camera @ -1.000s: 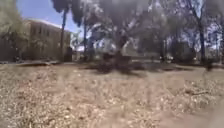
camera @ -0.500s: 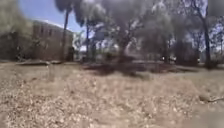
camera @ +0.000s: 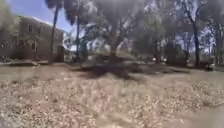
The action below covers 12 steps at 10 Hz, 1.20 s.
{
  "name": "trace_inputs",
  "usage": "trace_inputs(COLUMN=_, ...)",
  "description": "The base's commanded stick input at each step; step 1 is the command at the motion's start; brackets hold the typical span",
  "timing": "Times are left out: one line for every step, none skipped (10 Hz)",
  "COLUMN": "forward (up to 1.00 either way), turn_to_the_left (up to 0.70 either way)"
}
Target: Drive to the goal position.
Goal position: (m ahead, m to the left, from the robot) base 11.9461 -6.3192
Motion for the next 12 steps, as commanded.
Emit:
trace_inputs(forward=0.70, turn_to_the_left=-0.35)
trace_inputs(forward=0.70, turn_to_the_left=-0.35)
trace_inputs(forward=0.70, turn_to_the_left=-0.35)
trace_inputs(forward=0.70, turn_to_the_left=-0.31)
trace_inputs(forward=0.70, turn_to_the_left=-0.18)
trace_inputs(forward=0.70, turn_to_the_left=0.00)
trace_inputs(forward=0.70, turn_to_the_left=0.00)
trace_inputs(forward=0.70, turn_to_the_left=0.00)
trace_inputs(forward=0.70, turn_to_the_left=0.00)
trace_inputs(forward=0.70, turn_to_the_left=0.00)
trace_inputs(forward=0.70, turn_to_the_left=0.00)
trace_inputs(forward=0.70, turn_to_the_left=0.00)
